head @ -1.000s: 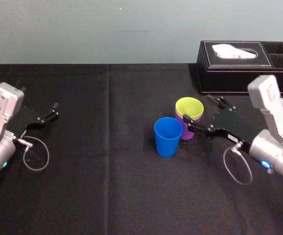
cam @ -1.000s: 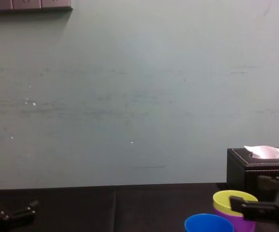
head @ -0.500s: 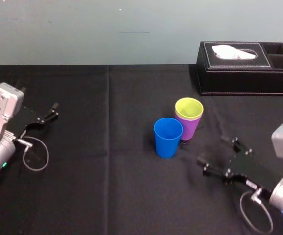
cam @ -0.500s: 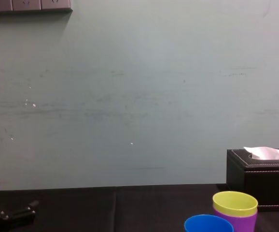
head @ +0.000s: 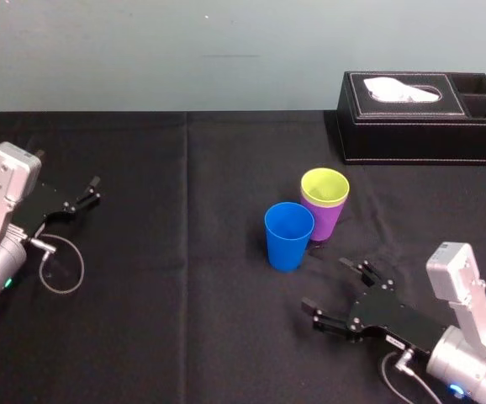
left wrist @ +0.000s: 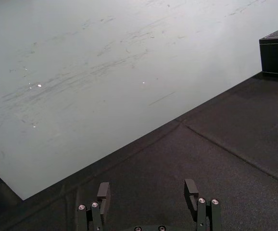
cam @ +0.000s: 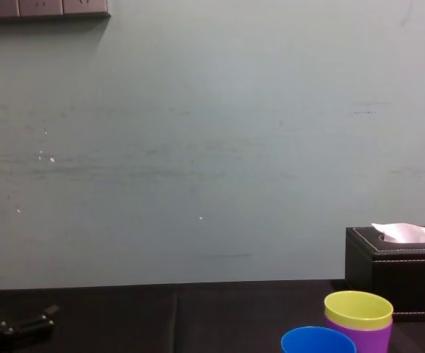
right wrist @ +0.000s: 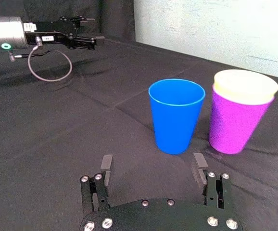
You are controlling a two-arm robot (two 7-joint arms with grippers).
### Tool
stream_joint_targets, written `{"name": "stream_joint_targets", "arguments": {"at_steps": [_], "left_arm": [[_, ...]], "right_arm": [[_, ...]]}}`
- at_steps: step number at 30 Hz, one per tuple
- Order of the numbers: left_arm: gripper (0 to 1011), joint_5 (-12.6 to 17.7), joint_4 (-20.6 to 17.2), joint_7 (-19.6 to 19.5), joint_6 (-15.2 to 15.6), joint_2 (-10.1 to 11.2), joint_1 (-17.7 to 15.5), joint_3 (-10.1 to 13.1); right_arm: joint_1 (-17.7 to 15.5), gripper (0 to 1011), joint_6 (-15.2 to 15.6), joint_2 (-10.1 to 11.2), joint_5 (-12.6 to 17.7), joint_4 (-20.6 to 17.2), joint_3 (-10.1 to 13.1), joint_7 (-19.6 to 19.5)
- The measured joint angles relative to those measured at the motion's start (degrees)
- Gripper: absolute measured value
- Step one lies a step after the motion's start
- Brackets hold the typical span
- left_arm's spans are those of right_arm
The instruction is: Stack the three plastic cups sequentially using one hand.
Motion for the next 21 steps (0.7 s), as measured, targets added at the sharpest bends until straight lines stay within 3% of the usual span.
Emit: {"name": "stream_joint_targets", "arguments": {"at_steps": [21], "left_arm": [[1011, 0.0, 0.0, 0.0, 0.0, 0.0, 0.0, 0.0]], "right_arm": [[6.33, 1002, -2.8, -6.08, -1.95, 6.38, -2.74, -1.18]]}}
